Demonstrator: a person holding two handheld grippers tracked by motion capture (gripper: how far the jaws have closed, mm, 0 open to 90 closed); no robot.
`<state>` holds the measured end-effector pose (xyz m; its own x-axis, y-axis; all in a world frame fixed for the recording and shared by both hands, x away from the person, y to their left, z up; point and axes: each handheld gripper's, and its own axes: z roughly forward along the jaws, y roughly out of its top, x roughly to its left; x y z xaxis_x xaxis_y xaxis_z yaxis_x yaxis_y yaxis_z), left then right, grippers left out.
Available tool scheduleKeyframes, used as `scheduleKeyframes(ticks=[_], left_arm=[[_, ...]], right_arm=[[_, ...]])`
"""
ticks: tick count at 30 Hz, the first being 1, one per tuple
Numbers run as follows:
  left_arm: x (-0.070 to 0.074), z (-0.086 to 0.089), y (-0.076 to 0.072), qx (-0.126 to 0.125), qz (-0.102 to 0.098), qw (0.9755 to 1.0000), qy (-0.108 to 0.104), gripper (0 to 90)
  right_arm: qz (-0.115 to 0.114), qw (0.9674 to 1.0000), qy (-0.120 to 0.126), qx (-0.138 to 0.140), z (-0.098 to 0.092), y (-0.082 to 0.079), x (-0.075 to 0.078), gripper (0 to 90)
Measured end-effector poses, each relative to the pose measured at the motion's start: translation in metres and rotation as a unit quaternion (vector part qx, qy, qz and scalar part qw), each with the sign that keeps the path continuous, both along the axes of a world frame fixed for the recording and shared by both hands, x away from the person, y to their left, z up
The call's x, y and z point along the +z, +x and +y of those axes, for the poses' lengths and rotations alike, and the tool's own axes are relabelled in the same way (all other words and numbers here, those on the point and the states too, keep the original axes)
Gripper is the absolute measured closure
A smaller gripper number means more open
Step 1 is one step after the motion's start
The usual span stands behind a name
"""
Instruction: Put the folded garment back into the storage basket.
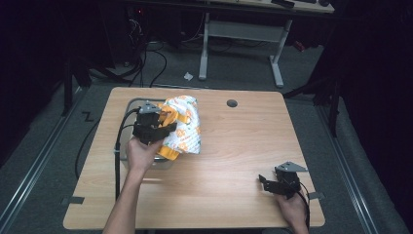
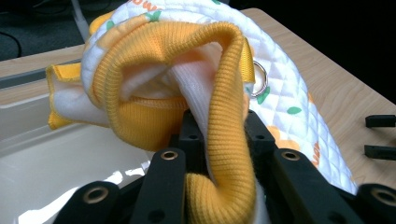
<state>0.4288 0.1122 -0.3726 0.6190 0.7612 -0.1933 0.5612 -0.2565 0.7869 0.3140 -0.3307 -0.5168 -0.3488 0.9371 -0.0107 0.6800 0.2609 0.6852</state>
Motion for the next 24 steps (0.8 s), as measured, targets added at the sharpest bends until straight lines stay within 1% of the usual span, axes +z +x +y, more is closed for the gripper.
scheduleKeyframes(ticks=[5, 9, 14, 18, 24], left_arm=[[-0.001, 0.008, 0.001, 0.009, 0.004, 1.0000, 0.001, 74.0], [0.000, 0.015, 0.002, 0.016, 0.001, 0.9999, 0.004, 74.0], [-0.003, 0.022, 0.005, 0.021, 0.004, 0.9997, 0.012, 74.0], [-0.005, 0.026, 0.006, 0.020, 0.004, 0.9994, 0.028, 74.0], [-0.006, 0.034, 0.006, 0.029, 0.005, 0.9993, 0.024, 74.0]], right_arm=[[0.001, 1.0000, 0.001, -0.001, 0.000, 0.000, 0.000, 24.2], [0.000, 1.0000, 0.000, -0.001, 0.000, 0.000, 0.000, 24.2], [0.000, 1.0000, 0.000, -0.001, 0.000, 0.000, 0.000, 24.1], [0.000, 1.0000, 0.000, -0.001, 0.000, 0.000, 0.000, 24.2], [-0.001, 1.0000, -0.001, 0.001, 0.000, 0.000, 0.000, 24.2]])
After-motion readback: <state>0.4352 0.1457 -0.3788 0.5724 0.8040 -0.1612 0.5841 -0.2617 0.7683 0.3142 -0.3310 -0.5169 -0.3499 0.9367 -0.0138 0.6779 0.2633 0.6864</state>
